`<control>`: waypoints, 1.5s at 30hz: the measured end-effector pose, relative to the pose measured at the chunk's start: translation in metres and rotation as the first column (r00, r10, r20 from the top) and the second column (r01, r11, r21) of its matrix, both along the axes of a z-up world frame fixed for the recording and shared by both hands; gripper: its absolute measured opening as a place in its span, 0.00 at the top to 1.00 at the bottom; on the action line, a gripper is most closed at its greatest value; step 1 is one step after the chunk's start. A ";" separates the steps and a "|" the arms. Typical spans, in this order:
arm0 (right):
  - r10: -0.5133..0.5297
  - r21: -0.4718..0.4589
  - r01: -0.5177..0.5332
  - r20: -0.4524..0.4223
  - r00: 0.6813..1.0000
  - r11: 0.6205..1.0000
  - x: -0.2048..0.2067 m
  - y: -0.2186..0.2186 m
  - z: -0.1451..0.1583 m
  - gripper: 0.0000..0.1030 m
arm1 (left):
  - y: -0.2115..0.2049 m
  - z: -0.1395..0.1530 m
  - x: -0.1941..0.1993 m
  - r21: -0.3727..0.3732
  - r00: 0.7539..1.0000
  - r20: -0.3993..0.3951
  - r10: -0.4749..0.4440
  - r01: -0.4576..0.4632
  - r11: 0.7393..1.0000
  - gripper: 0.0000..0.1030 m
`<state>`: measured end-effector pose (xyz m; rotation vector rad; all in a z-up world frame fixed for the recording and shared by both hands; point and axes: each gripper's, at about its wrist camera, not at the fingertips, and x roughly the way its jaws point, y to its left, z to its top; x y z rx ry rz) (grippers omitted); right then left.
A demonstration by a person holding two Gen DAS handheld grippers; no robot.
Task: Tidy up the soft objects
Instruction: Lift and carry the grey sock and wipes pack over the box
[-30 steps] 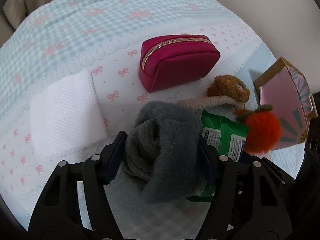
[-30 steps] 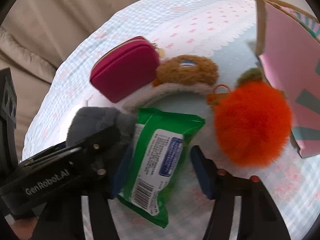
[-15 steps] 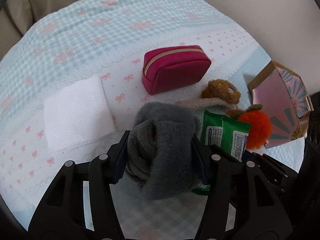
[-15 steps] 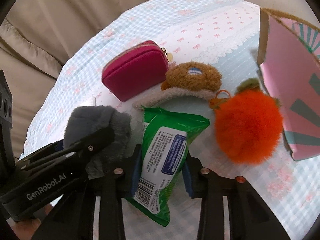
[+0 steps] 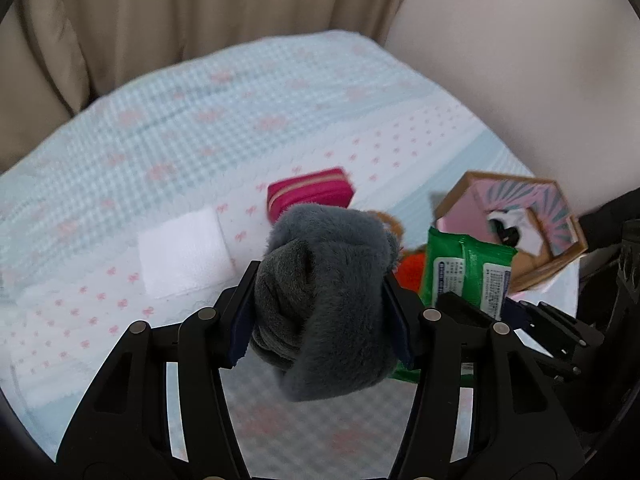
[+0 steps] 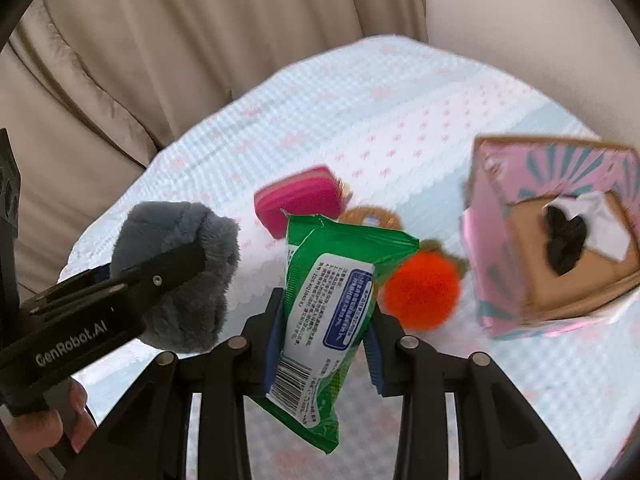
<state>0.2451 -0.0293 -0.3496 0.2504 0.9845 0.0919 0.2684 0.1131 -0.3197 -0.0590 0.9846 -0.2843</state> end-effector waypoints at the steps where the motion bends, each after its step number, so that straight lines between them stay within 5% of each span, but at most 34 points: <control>1: 0.003 -0.004 -0.003 0.010 1.000 1.000 -0.006 -0.005 0.014 0.68 | -0.002 0.010 -0.004 0.001 1.000 0.006 -0.001 0.001 1.000 0.49; 13: -0.005 -0.043 0.010 0.112 0.994 0.999 -0.052 -0.087 0.141 0.68 | -0.075 0.113 -0.041 0.020 0.998 0.064 -0.012 0.011 1.000 0.49; 22: -0.015 -0.044 0.020 0.107 0.994 0.999 -0.050 -0.192 0.176 0.68 | -0.176 0.141 -0.040 -0.015 0.998 0.038 0.043 -0.043 0.999 0.49; 31: 0.074 -0.089 -0.073 0.002 0.997 0.993 -0.016 -0.284 0.154 0.68 | -0.274 0.108 -0.011 -0.031 0.992 -0.036 0.117 -0.118 0.993 0.49; 45: 0.175 -0.018 -0.184 -0.242 0.954 0.983 0.060 -0.350 0.044 0.68 | -0.339 -0.003 0.053 0.115 0.972 -0.195 0.127 -0.106 0.988 0.49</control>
